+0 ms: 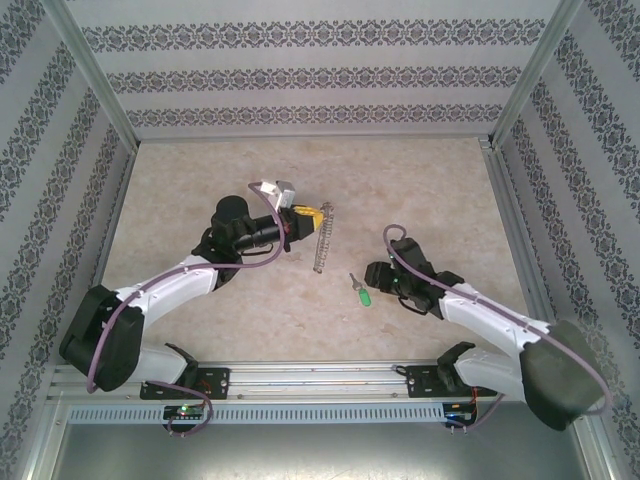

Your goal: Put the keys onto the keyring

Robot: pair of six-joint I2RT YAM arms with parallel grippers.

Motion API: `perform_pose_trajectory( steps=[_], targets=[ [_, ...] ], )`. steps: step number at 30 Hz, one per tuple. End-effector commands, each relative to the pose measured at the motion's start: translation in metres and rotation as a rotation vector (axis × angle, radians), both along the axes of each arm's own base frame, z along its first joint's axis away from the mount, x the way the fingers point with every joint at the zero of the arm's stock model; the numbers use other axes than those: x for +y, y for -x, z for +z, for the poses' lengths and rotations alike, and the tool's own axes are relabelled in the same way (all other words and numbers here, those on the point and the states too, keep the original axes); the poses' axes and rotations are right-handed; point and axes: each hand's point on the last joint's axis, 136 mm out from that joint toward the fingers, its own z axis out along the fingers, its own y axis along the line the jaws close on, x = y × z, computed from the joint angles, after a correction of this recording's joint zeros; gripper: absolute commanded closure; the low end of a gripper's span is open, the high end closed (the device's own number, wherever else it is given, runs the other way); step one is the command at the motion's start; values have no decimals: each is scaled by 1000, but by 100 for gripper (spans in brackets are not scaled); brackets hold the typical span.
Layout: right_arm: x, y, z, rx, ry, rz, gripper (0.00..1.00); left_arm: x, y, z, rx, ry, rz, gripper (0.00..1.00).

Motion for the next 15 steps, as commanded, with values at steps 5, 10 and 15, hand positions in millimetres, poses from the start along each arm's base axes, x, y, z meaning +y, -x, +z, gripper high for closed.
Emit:
perform_pose_trajectory(
  steps=[5,10,15],
  targets=[
    [6,-8,-12,38,98,-29,59,9,-1,4,-62,-7,57,100],
    [16,-4,-18,24,48,17,61,10,-2,3,-64,-10,58,100],
    [23,-1,-23,24,12,46,62,9,-2,4,-63,0,45,100]
  ],
)
